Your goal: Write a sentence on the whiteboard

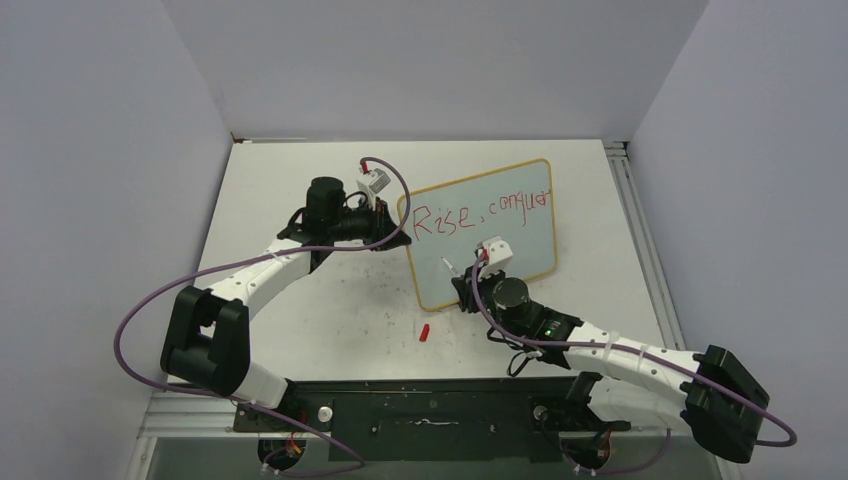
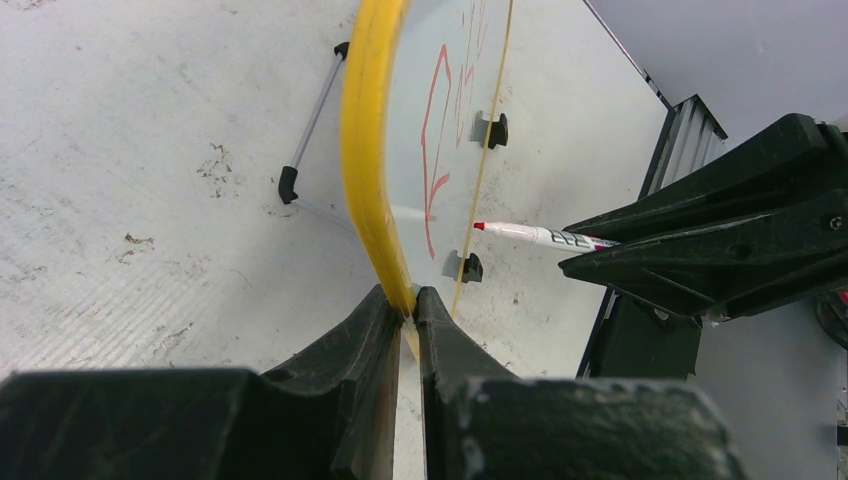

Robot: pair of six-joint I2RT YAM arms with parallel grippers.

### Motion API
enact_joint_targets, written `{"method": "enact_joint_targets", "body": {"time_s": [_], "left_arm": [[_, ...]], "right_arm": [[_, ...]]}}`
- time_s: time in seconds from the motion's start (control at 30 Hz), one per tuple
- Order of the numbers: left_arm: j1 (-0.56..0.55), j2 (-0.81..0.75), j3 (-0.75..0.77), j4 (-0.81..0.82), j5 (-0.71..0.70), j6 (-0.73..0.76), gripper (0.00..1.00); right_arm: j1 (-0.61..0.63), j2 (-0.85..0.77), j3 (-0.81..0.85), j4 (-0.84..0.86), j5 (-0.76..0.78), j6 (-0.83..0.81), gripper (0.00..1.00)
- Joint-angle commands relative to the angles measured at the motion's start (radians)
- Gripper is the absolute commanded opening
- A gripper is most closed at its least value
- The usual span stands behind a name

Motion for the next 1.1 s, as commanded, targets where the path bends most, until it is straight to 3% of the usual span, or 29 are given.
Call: {"method": "enact_joint_targets", "body": {"time_s": [0.0, 1.07], "left_arm": [[0.005, -0.03, 0.041, 0.015, 0.018, 0.025, 0.0], [0.005, -0.034, 0.036, 0.019, 0.018, 0.025, 0.0]], "right_arm": [[0.01, 0.012, 0.013, 0.076, 0.068, 0.014, 0.05], [0.029, 0.107, 0.041, 0.064, 0.045, -0.026, 0.05]]}}
